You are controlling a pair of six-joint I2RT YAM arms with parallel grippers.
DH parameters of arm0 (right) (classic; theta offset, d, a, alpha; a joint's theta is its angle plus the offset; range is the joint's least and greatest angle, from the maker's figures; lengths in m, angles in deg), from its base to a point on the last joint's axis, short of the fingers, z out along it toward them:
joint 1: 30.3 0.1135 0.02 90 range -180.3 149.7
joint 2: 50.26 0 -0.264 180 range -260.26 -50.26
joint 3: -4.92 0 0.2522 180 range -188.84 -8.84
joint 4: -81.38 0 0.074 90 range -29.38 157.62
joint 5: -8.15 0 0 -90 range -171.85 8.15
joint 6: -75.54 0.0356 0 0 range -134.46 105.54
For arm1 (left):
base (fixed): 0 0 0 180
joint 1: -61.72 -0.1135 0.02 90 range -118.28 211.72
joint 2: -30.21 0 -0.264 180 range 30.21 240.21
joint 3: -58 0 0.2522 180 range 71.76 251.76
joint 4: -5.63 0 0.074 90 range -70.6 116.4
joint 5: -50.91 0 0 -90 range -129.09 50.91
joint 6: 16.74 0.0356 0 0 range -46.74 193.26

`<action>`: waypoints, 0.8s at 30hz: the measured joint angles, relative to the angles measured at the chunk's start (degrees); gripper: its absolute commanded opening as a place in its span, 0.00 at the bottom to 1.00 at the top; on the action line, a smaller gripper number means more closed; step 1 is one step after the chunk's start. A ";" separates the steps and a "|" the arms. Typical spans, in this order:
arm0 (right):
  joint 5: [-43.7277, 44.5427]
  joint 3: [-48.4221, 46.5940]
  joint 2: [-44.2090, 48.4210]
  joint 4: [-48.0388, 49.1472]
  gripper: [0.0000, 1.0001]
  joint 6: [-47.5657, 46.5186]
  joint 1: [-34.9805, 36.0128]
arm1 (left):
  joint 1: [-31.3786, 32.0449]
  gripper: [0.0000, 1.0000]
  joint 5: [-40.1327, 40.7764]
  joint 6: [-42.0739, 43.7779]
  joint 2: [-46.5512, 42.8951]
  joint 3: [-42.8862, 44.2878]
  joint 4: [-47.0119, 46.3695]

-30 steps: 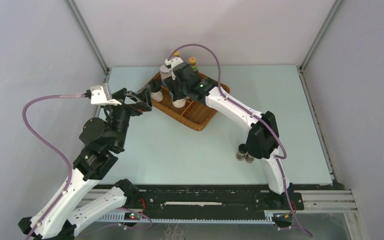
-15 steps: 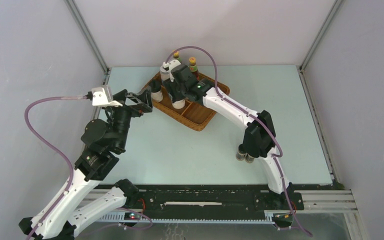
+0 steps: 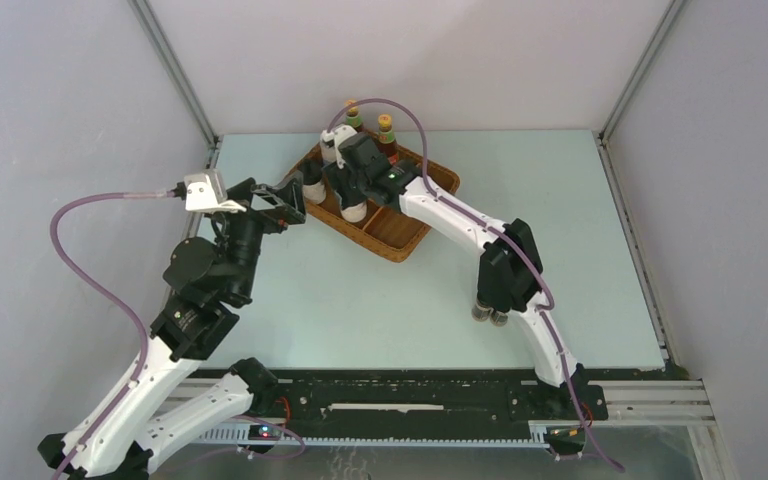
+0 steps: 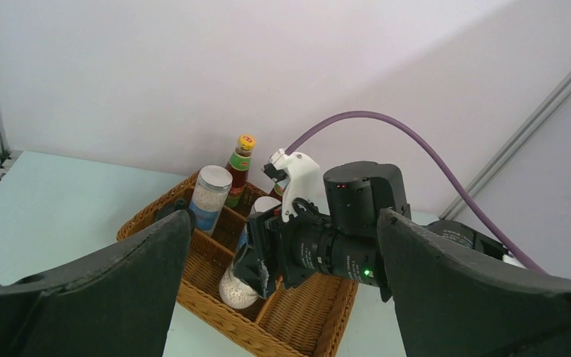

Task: Organize the condiment bottles
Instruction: Place the bottle in the storage box.

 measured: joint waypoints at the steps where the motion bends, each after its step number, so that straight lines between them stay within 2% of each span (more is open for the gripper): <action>1: -0.24 -0.04 -0.31 0.02 0.00 0.00 -0.02 | 0.00 1.00 0.00 0.00 0.09 0.00 0.00; 24: -3.37 -6.38 -6.75 0.33 0.00 0.02 -1.16 | 0.00 1.00 0.07 0.48 1.46 -0.02 -0.35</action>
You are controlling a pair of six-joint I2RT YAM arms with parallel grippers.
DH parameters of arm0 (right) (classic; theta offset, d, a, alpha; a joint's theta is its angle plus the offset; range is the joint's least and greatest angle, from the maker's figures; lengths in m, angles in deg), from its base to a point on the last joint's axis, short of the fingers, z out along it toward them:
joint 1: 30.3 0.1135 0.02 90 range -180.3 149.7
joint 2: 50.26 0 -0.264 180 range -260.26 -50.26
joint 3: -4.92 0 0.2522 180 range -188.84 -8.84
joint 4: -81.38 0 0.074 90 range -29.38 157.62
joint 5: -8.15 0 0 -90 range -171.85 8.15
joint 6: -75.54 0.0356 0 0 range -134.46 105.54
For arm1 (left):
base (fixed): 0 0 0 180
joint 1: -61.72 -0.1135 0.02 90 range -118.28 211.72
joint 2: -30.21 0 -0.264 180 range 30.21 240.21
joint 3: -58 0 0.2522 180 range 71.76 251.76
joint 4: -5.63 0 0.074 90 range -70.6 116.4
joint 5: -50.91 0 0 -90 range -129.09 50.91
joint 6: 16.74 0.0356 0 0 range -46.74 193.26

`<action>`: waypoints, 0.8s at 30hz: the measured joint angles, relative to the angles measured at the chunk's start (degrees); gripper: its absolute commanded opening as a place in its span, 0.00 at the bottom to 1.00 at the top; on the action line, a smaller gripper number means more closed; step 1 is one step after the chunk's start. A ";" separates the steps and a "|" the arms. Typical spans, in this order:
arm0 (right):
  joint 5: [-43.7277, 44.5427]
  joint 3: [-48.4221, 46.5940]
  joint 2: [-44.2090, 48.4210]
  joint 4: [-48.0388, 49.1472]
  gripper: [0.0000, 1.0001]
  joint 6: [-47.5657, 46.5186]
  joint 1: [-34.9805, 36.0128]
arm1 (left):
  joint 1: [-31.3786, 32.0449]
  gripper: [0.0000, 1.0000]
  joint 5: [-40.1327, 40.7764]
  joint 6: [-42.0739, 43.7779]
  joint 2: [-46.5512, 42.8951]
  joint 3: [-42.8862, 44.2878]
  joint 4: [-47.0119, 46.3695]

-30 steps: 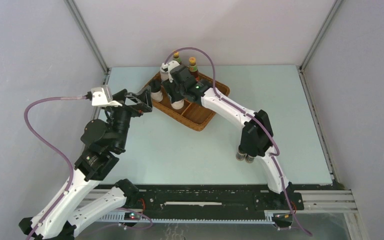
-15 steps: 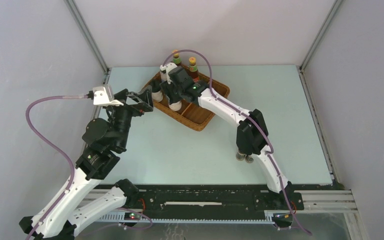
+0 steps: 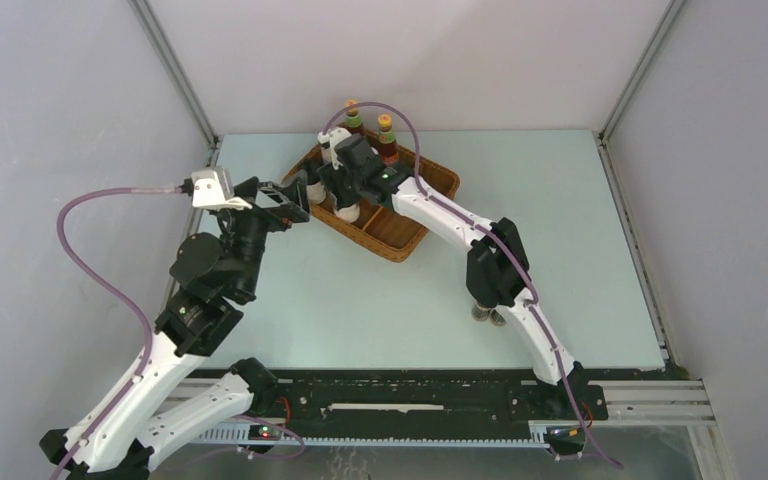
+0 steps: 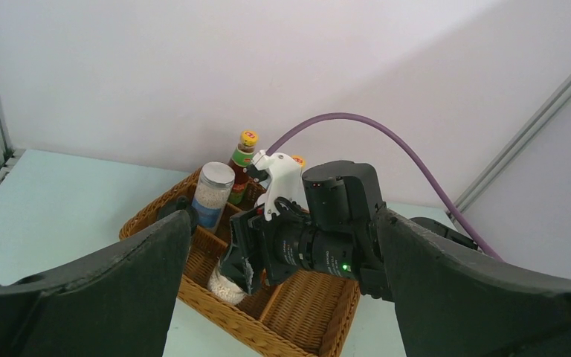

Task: Organize the condiment bottles
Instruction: Place the bottle in the storage box.

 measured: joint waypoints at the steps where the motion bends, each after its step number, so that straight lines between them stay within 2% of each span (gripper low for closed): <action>1: -0.04 0.00 -0.15 -0.02 0.00 0.00 -0.07 | 0.00 1.00 0.00 0.02 0.04 0.00 0.00; 24: -0.24 -1.99 -2.03 -0.85 0.00 0.02 -0.79 | 0.00 1.00 0.04 0.50 -0.28 -1.01 -0.92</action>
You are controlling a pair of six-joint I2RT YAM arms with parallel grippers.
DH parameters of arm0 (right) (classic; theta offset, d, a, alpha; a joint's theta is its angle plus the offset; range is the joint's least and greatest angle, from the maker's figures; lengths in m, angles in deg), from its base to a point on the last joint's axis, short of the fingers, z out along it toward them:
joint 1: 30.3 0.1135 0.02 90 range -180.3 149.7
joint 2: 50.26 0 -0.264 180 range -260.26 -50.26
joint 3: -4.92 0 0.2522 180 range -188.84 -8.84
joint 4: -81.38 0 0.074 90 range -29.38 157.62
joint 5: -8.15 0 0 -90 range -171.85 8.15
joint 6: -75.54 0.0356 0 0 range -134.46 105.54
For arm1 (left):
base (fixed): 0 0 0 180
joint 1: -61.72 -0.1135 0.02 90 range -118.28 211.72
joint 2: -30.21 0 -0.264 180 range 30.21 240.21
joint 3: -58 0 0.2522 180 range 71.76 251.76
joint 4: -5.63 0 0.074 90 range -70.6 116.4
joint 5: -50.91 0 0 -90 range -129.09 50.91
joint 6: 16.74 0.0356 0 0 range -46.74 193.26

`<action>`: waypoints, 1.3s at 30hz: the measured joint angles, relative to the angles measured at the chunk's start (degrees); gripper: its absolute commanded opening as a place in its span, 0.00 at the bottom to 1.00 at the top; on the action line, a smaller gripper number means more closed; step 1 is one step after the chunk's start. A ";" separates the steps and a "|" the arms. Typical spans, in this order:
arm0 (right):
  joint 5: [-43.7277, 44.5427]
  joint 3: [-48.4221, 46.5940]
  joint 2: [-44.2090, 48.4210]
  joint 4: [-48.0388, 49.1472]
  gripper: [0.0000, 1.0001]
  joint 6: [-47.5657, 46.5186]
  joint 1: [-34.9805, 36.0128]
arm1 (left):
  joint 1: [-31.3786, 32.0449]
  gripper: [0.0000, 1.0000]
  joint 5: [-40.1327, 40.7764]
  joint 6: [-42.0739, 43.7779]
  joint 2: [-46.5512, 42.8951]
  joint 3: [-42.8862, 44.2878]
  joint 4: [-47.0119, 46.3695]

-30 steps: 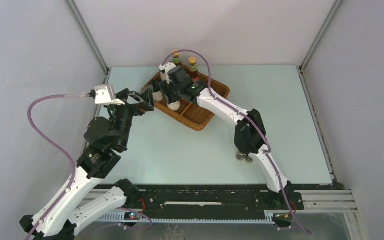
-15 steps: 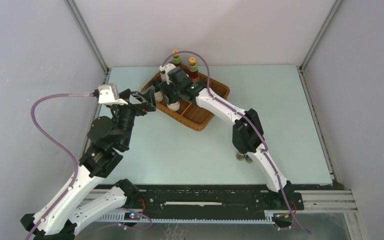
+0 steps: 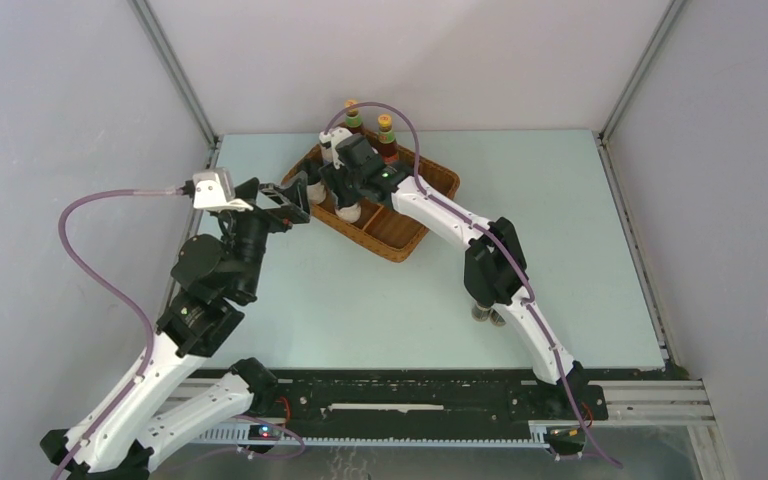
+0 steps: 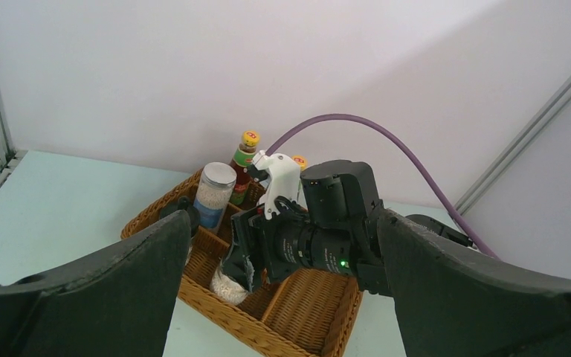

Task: Organize the condiment bottles
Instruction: Place the bottle in the storage box.

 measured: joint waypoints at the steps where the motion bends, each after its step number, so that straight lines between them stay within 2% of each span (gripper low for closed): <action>1: 0.00 0.00 0.00 -0.02 0.00 0.00 0.00 | 0.00 1.00 0.00 0.00 -0.02 -0.02 0.00; 23: 0.26 -0.22 -1.46 0.15 0.02 0.00 -0.31 | 0.00 1.00 0.17 0.00 -0.39 -0.87 -0.44; 33: 0.26 -0.22 -1.46 0.17 0.52 0.00 -0.28 | 0.00 1.00 0.48 0.00 -0.76 -0.87 -0.46; 39: 0.28 -0.24 -1.46 0.17 0.71 -0.04 -0.28 | 0.00 1.00 0.46 0.00 -0.74 -0.87 -0.46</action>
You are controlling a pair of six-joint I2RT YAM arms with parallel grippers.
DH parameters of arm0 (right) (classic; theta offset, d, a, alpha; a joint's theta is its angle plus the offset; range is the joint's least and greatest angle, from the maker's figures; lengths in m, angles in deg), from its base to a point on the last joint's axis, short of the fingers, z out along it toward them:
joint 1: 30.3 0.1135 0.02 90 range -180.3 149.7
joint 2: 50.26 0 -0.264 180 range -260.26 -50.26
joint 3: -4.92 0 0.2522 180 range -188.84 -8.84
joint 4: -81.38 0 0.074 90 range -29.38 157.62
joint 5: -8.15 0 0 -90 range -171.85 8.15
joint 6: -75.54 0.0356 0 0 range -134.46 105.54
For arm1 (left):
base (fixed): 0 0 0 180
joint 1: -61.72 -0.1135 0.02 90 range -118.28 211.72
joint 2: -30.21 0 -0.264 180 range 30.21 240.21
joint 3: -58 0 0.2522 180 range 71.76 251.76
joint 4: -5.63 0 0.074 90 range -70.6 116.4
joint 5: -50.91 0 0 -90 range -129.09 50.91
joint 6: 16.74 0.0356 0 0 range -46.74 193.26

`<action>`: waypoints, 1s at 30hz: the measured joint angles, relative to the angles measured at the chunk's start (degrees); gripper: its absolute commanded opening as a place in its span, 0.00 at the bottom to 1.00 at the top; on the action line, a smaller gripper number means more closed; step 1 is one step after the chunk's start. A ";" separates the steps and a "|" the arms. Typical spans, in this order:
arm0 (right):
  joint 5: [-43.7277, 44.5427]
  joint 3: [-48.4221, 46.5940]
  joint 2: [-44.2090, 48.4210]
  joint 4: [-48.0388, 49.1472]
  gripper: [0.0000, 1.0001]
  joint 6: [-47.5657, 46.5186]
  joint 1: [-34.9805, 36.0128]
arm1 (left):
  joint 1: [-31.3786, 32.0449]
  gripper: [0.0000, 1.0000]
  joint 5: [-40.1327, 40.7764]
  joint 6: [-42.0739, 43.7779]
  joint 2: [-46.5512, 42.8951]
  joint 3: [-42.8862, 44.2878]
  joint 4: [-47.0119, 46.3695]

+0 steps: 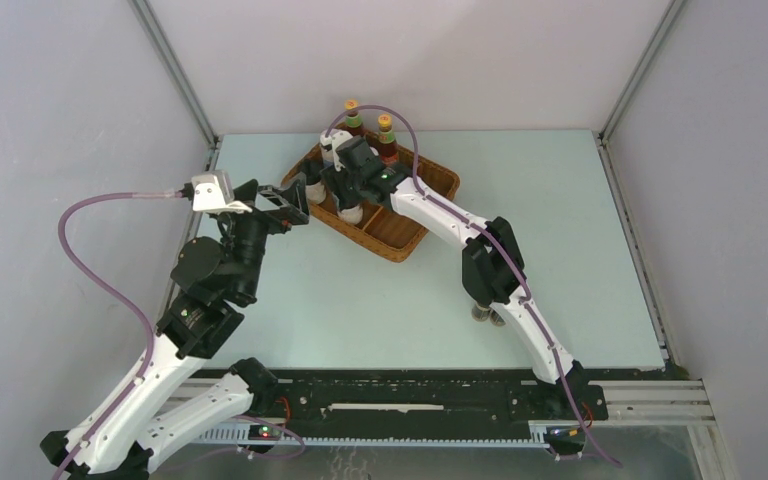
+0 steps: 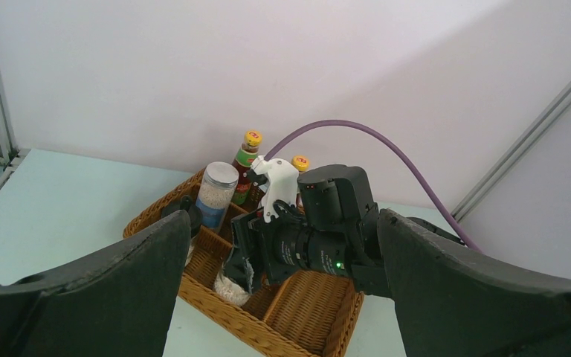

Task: Organize the condiment bottles
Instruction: Place the bottle in the storage box.

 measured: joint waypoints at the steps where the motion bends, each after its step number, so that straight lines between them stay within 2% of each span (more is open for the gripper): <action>1: -0.02 0.00 0.00 0.00 0.73 0.00 0.00 | 0.00 1.00 0.00 0.00 0.00 0.00 0.00; 10: 0.09 -0.46 0.00 0.24 0.86 -0.22 0.00 | 0.00 1.00 0.00 0.00 0.00 0.00 0.00; 30: 0.17 -0.72 0.02 0.79 0.88 -0.22 -0.02 | 0.00 1.00 0.00 0.00 0.04 0.00 0.00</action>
